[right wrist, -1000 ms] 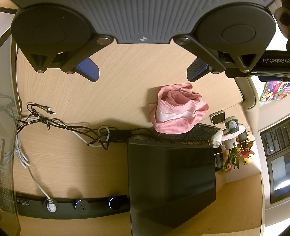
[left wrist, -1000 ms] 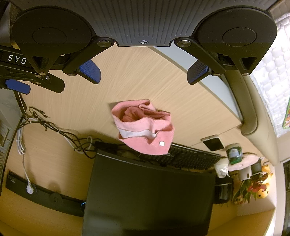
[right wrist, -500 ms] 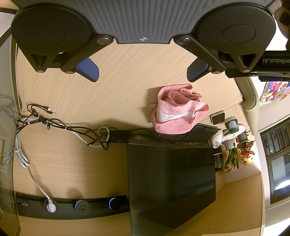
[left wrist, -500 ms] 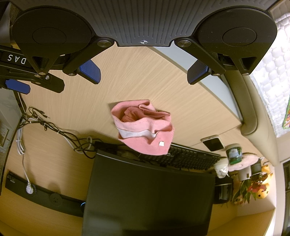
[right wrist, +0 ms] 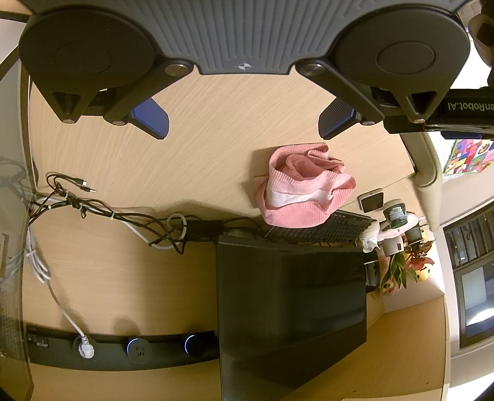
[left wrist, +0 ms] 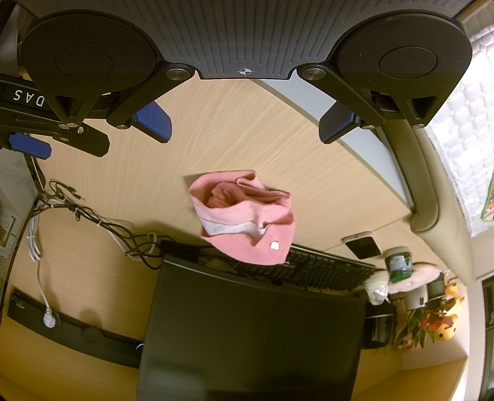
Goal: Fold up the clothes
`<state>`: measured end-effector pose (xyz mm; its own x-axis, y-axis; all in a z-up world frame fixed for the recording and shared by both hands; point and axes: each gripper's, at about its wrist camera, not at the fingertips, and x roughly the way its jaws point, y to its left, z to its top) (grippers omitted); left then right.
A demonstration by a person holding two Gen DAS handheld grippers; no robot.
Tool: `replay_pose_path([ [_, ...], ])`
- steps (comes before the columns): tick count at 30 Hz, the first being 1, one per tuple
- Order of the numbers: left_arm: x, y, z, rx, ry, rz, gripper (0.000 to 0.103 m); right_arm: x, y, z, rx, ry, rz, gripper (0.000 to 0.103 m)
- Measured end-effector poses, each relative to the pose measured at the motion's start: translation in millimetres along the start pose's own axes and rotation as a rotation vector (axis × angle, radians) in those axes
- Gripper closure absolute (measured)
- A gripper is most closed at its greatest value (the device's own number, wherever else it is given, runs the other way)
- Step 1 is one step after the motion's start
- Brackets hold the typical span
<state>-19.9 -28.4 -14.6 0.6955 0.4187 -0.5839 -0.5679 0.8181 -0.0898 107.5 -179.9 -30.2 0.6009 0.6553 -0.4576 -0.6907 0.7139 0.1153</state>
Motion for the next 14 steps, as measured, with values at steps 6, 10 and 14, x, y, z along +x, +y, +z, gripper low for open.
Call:
replay_pose_path([
  [6,2.3,1.6,0.5,-0.007,0.007,-0.01,0.0,0.2,0.6,1.0,-0.01,0.004,-0.005,0.0],
  [10,2.4,0.5,3.1,0.01,-0.028,0.006,0.0,-0.8,-7.0,6.9,0.025,0.018,0.021,0.0],
  [14,2.6,4.4,15.7,0.031,-0.096,0.016,0.0,-1.6,-22.9,17.9,0.094,0.028,0.021,0.0],
])
